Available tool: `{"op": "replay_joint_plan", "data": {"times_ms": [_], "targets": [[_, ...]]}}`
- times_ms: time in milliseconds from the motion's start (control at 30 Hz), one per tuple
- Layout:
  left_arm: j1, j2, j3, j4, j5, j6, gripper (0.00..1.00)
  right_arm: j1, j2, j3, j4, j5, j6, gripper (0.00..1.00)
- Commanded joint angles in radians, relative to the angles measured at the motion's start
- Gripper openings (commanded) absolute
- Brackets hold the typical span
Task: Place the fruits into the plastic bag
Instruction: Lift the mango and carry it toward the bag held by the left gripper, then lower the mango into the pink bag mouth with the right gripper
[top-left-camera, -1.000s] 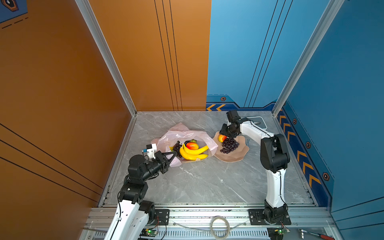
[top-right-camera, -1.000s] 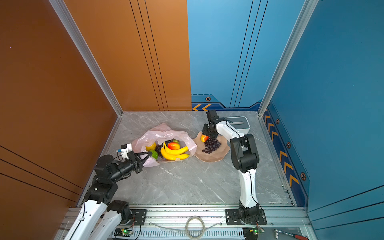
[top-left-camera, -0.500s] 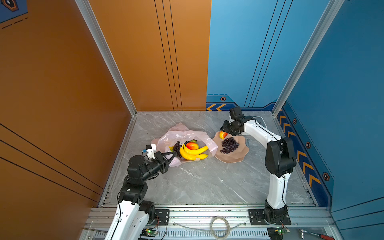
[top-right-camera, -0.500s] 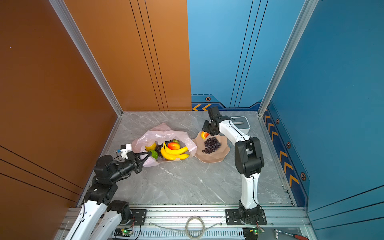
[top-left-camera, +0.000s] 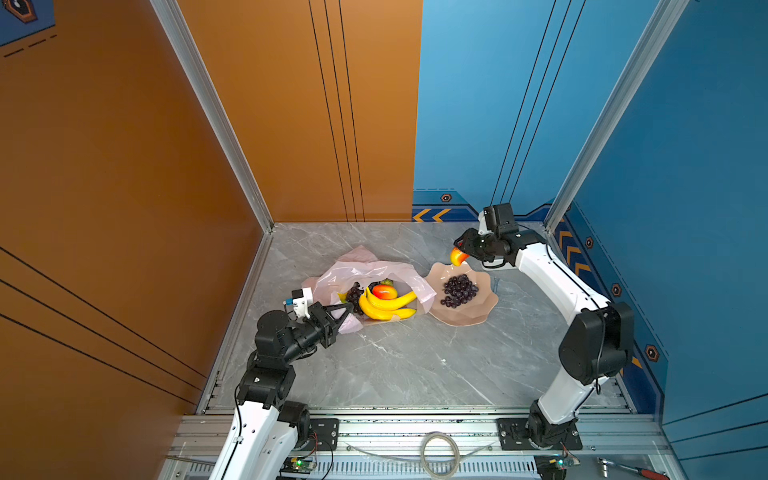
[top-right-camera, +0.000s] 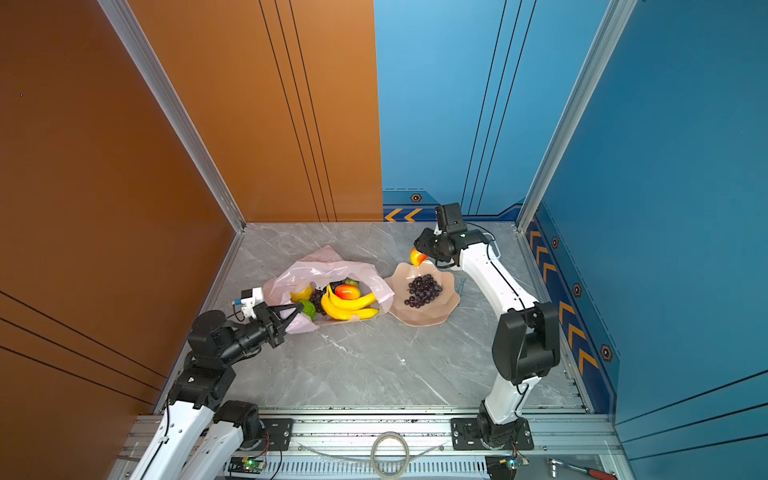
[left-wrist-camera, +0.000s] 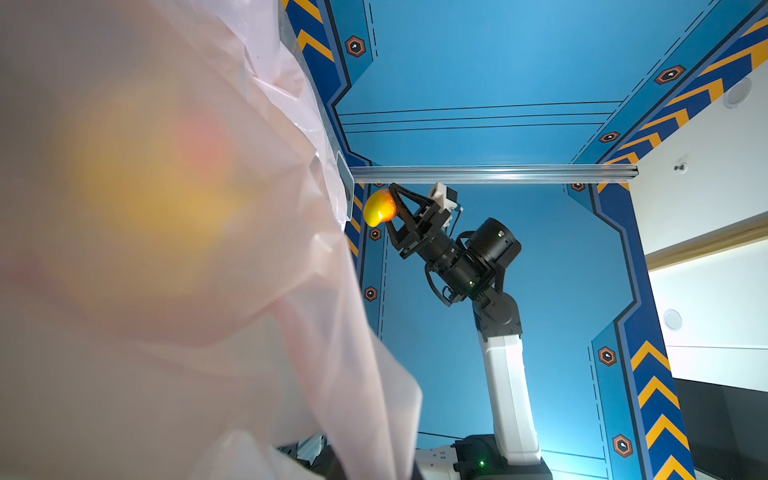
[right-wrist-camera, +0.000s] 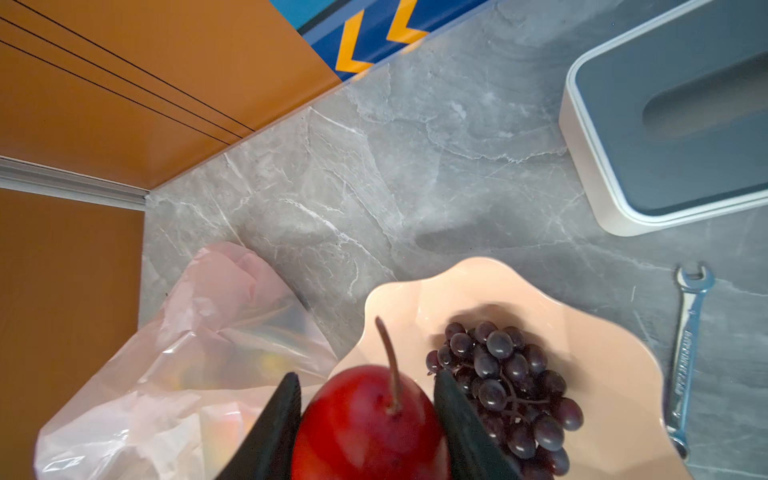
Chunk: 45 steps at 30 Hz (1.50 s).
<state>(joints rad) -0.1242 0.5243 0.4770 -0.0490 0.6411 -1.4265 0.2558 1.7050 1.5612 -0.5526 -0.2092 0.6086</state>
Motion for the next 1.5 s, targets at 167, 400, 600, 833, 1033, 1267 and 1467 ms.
{"op": "replay_joint_plan", "data": {"times_ms": [167, 400, 600, 833, 1033, 1267, 1467], "targets": [[0.007, -0.008, -0.008, 0.032, 0.019, -0.003, 0.0, -0.025, -0.185, -0.041, 0.013, -0.051, 0.038, 0.39], [0.005, -0.004, -0.01, 0.035, 0.02, -0.002, 0.0, -0.019, -0.308, -0.07, 0.046, -0.096, 0.071, 0.39], [0.005, -0.006, -0.018, 0.037, 0.023, -0.002, 0.0, 0.014, -0.421, -0.125, 0.136, -0.139, 0.081, 0.39], [0.004, -0.003, -0.019, 0.038, 0.023, -0.002, 0.0, 0.101, -0.507, -0.177, 0.213, -0.17, 0.083, 0.39], [0.004, 0.004, -0.02, 0.047, 0.022, -0.002, 0.0, 0.236, -0.523, -0.185, 0.208, -0.162, 0.0, 0.39], [0.001, 0.007, -0.019, 0.047, 0.023, -0.002, 0.0, 0.396, -0.489, -0.151, 0.08, -0.015, -0.178, 0.39], [0.0, 0.013, -0.018, 0.049, 0.022, 0.001, 0.0, 0.515, -0.409, -0.122, 0.02, 0.063, -0.281, 0.4]]}}
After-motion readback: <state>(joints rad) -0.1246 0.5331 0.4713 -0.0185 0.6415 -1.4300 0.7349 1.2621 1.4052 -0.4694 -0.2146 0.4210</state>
